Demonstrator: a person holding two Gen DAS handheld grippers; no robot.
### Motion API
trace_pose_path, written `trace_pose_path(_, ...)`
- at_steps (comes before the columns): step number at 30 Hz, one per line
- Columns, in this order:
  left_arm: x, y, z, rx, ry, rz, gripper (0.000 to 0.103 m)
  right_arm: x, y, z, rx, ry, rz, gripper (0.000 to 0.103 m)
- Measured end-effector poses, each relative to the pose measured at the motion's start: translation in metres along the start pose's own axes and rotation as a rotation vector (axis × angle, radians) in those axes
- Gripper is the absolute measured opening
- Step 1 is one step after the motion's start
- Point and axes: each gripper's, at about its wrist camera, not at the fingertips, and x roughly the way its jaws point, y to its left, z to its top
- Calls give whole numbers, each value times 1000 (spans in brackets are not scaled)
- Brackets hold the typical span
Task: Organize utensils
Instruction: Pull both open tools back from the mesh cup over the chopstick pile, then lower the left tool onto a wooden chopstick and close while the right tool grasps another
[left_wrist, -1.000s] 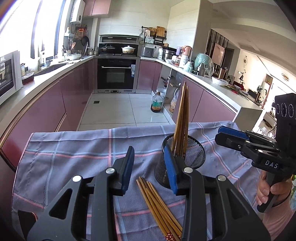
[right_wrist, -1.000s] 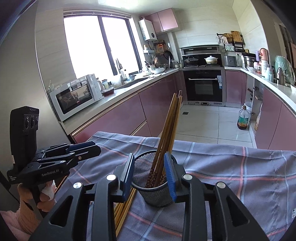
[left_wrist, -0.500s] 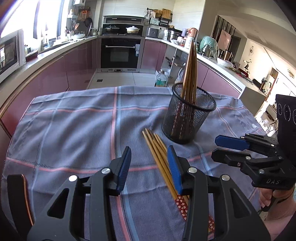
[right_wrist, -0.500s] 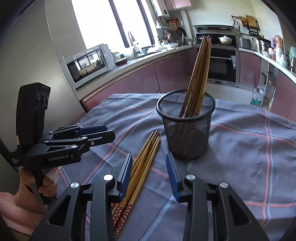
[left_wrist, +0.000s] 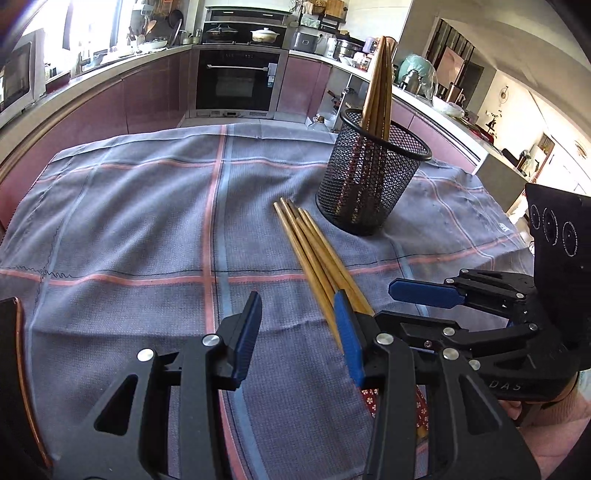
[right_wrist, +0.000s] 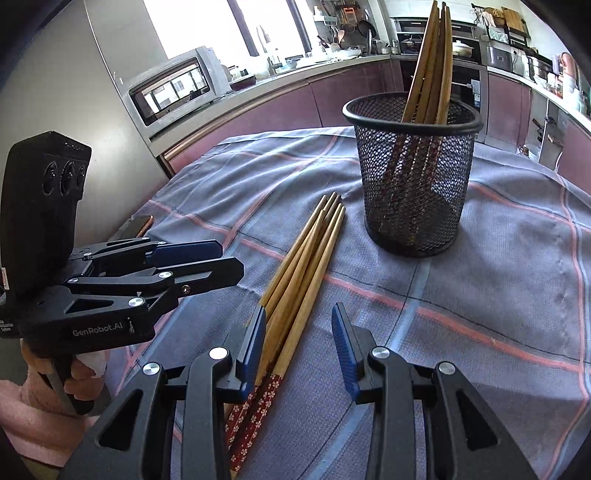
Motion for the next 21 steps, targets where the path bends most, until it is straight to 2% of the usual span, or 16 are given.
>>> trace_pose_path(21,13,-7,-9,14,36,-15,41,1,-7,-7,11,13,-57,35)
